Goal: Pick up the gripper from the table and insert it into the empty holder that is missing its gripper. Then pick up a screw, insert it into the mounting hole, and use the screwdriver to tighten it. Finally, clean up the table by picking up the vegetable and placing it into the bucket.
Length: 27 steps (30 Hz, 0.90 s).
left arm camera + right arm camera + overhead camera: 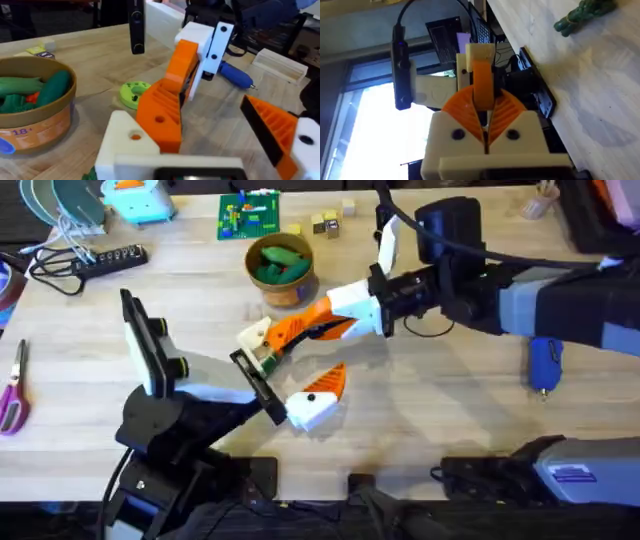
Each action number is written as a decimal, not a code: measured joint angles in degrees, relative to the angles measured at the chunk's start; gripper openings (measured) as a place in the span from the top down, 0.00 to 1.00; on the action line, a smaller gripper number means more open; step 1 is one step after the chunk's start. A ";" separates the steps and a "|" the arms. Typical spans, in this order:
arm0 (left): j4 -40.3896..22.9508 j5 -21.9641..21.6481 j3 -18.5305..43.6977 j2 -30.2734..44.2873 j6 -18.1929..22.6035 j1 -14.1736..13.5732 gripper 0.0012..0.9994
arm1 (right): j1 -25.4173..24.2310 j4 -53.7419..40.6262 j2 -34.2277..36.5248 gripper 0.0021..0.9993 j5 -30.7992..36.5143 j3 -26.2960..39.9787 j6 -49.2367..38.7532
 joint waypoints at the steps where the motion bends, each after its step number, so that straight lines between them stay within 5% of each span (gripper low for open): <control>1: 0.00 0.00 -0.01 0.01 0.00 0.00 0.01 | 0.02 0.05 0.00 0.99 0.21 0.00 0.15; 27: -0.13 -1.53 -0.02 0.13 -1.98 0.26 0.01 | 8.16 2.34 -0.68 0.99 15.71 0.15 5.18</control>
